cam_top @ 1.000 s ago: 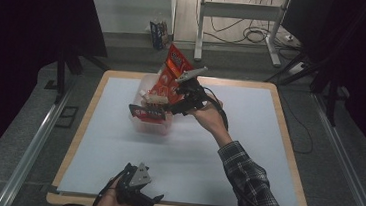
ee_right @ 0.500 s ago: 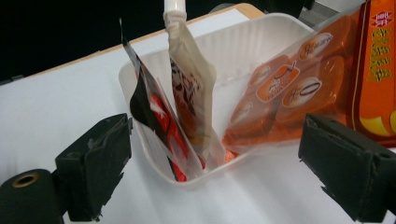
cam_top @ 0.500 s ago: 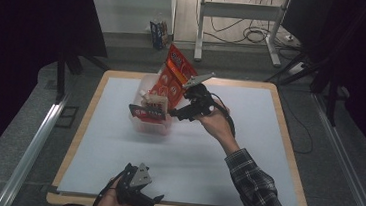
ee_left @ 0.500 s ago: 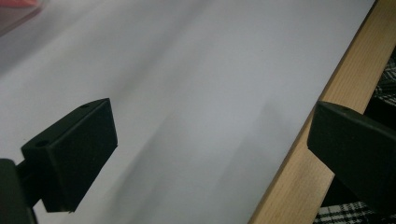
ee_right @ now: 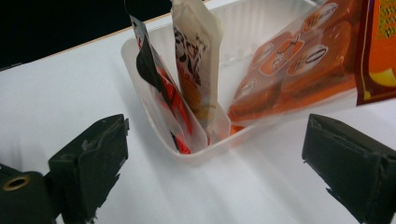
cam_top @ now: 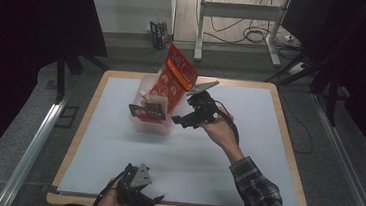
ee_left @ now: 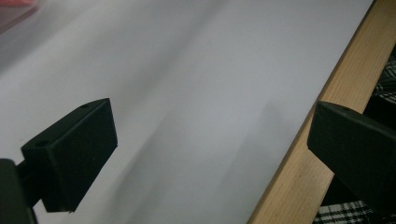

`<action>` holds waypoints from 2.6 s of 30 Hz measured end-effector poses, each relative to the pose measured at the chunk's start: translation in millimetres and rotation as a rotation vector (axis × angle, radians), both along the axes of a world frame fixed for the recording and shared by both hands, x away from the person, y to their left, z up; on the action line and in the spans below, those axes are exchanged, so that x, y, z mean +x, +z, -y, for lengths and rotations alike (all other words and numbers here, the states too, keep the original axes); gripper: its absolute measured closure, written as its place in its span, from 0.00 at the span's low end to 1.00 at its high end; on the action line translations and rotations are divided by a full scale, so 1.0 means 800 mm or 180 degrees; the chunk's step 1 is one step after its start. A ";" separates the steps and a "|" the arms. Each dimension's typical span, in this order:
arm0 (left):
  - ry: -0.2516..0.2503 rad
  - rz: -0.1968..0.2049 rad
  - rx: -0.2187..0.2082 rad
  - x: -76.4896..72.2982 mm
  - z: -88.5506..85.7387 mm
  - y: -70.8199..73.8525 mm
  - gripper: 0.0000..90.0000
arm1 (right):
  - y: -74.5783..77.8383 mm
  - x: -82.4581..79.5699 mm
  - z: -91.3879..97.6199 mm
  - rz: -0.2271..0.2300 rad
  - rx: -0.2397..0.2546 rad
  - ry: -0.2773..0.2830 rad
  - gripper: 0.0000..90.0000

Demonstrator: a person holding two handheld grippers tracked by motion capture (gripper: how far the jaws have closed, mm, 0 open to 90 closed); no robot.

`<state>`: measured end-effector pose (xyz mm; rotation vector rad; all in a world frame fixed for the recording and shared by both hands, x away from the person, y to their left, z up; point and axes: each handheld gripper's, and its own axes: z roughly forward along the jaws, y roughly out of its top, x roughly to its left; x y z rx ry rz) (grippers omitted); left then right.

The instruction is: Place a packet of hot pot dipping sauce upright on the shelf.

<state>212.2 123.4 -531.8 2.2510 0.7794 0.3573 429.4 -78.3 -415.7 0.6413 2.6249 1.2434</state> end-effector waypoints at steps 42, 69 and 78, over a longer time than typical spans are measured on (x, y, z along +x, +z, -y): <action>-0.0022 0.0027 0.0033 0.000 0.001 -0.001 0.02 | -0.033 -0.067 0.055 0.0142 0.0136 -0.0219 0.00; 0.0050 0.0043 -0.0066 0.004 -0.010 0.002 0.01 | -0.053 -0.106 0.103 0.0022 0.0019 -0.0261 0.00; 0.0068 0.0077 -0.0053 0.005 -0.014 0.003 0.01 | -0.049 -0.126 0.123 0.0057 0.0047 -0.0289 0.00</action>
